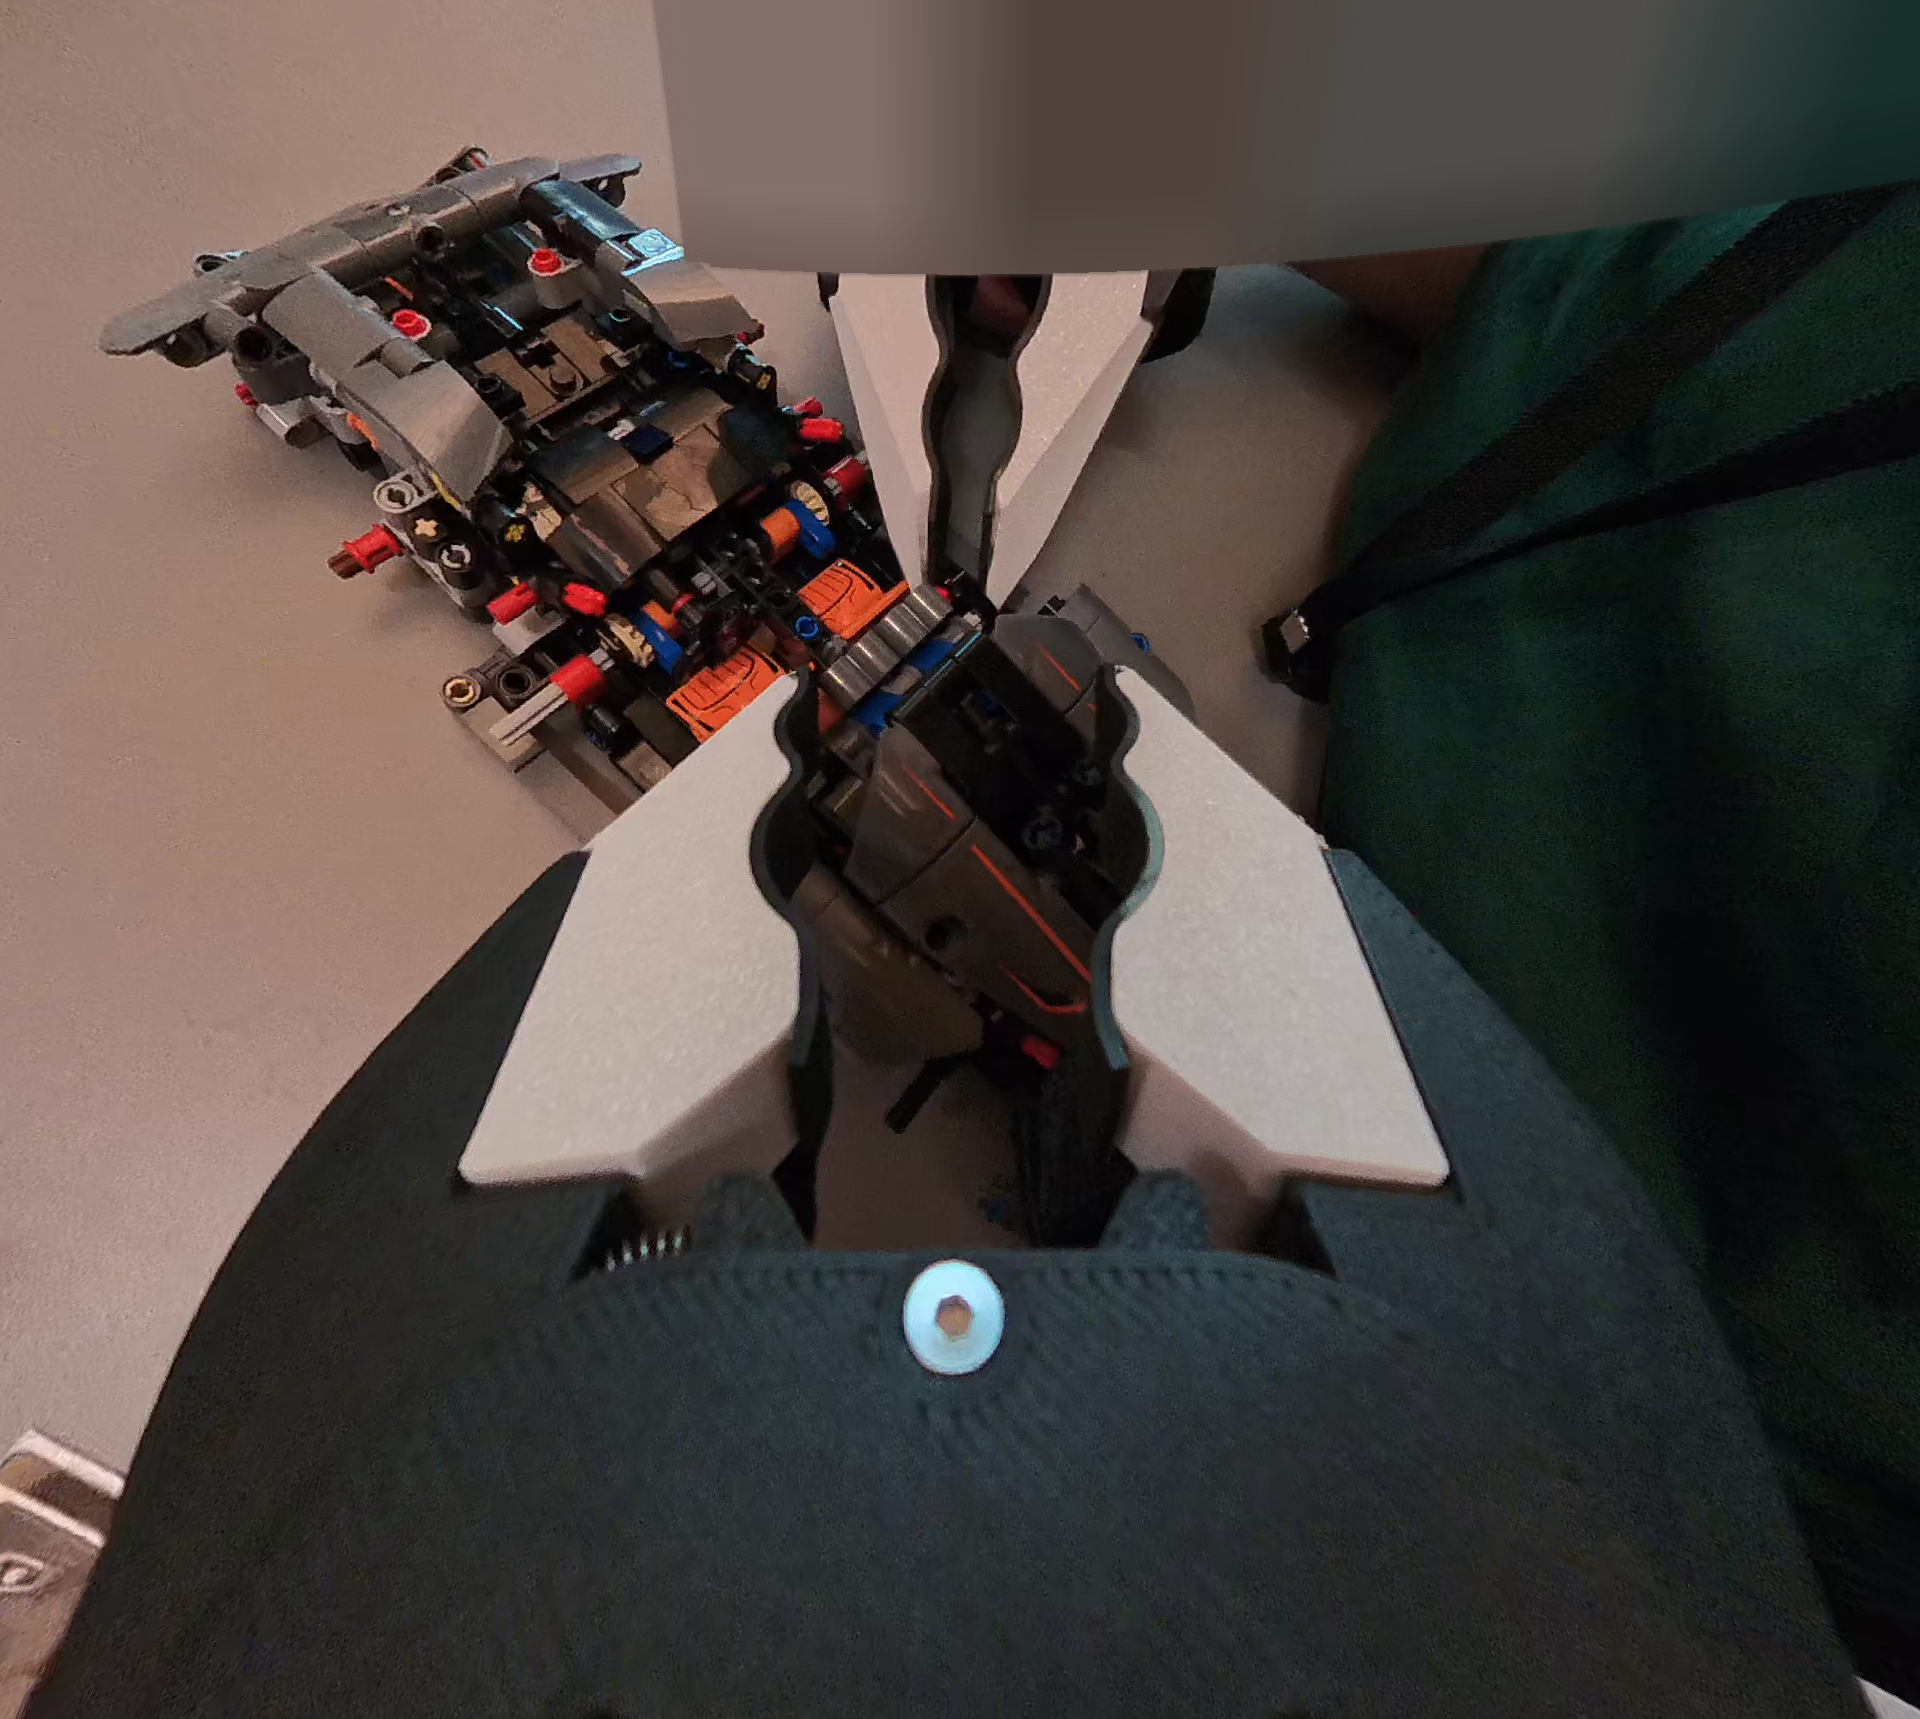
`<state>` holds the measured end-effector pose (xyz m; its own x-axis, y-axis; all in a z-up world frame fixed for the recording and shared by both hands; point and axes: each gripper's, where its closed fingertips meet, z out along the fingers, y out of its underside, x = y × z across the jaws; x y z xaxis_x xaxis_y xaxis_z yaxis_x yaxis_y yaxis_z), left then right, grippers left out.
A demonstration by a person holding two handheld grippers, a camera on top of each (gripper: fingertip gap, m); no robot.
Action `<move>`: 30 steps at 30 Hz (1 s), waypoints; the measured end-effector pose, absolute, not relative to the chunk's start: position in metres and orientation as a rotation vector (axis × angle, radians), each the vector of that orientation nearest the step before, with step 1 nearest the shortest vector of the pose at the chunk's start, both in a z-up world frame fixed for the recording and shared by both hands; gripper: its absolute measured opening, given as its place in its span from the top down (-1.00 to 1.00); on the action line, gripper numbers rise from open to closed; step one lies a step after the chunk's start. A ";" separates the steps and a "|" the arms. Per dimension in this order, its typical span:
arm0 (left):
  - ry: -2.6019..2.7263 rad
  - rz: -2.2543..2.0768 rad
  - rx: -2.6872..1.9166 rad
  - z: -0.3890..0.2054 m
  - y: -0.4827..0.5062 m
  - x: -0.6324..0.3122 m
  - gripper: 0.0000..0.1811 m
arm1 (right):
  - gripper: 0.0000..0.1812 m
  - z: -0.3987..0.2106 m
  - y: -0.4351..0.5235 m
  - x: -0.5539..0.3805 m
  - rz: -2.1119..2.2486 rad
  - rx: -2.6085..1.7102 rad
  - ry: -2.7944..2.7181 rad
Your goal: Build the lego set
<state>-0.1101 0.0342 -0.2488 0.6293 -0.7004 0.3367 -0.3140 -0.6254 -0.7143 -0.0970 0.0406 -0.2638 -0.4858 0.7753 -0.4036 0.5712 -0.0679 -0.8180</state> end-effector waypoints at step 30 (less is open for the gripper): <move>0.661 -0.778 -2.252 -0.252 0.035 -0.121 0.43 | 1.00 -0.262 0.035 -0.105 1.565 -1.428 -2.007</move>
